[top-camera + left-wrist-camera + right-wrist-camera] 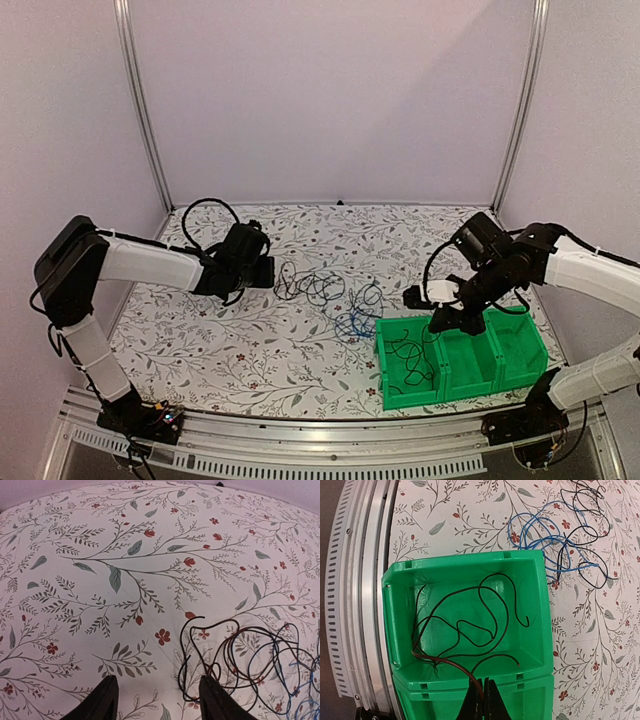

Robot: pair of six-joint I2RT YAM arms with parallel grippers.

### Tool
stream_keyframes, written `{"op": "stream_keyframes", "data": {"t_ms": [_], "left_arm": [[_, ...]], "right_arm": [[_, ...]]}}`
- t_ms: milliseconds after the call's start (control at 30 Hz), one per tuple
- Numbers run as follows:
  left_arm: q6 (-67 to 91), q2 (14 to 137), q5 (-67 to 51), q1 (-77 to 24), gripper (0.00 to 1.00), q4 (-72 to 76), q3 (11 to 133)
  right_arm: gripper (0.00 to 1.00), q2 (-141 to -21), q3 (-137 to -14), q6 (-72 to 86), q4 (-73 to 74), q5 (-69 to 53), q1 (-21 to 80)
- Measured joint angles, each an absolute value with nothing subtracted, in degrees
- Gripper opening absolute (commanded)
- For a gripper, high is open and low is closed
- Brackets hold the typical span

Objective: Untangle the cables

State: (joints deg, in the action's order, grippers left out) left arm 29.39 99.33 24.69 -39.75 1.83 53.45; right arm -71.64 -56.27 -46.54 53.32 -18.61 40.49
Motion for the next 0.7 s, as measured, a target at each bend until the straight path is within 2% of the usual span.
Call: {"op": "stream_keyframes", "data": {"t_ms": [200,467,700], "left_arm": [[29.91,99.35,24.67,-39.75,0.55,2.07,53.12],[30.81,99.33,24.8,-39.75,0.56,2.22,50.65],[31.16,98.96,25.39,-39.75,0.56,2.37,49.5]], "right_arm": [[0.0,-68.23,-58.59,-50.22,54.33,-16.16,40.56],[0.0,-78.87,-61.6,-50.89,53.17,-12.95,44.29],[0.0,-80.12,-59.66,-52.34,53.08,-11.25,45.39]]}}
